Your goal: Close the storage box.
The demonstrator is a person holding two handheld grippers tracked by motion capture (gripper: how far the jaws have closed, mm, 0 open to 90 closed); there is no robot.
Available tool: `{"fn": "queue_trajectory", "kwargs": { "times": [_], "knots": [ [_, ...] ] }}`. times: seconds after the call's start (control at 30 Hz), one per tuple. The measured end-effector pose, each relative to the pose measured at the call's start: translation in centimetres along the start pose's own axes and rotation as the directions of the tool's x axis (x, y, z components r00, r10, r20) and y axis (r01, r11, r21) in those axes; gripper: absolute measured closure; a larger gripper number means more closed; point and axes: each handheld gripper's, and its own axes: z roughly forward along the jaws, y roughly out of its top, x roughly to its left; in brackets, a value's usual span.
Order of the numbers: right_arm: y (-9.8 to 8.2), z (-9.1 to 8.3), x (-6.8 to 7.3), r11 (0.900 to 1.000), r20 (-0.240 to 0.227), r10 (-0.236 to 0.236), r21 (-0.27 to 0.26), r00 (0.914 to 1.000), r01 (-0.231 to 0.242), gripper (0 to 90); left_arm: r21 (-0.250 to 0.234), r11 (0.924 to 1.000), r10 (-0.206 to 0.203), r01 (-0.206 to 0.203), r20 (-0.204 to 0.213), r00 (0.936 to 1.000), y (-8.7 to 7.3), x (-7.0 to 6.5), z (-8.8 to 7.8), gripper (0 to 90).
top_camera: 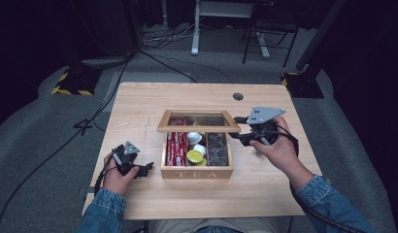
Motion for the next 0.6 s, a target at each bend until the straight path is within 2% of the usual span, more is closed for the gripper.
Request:
{"fn": "queue_trajectory", "kwargs": {
  "times": [0.27,0.37,0.6],
  "knots": [
    [-1.4,0.2,1.2,1.000,-0.004,-0.003,0.011,1.0000,0.003,43.0,-0.001,1.0000,-0.002,0.002,0.000,1.0000,0.0,0.0,0.0,9.2],
    [-2.0,0.2,1.8,1.000,-0.019,0.012,-0.007,0.9997,-0.012,39.8,-0.003,1.0000,-0.002,0.002,-0.001,1.0000,0.0,0.0,0.0,9.2],
    [-3.4,0.4,3.4,1.000,-0.005,-0.020,0.006,0.9998,0.020,39.4,-0.002,1.0000,-0.004,0.004,-0.003,1.0000,0.0,-0.1,0.0,9.2]
  ]
}}
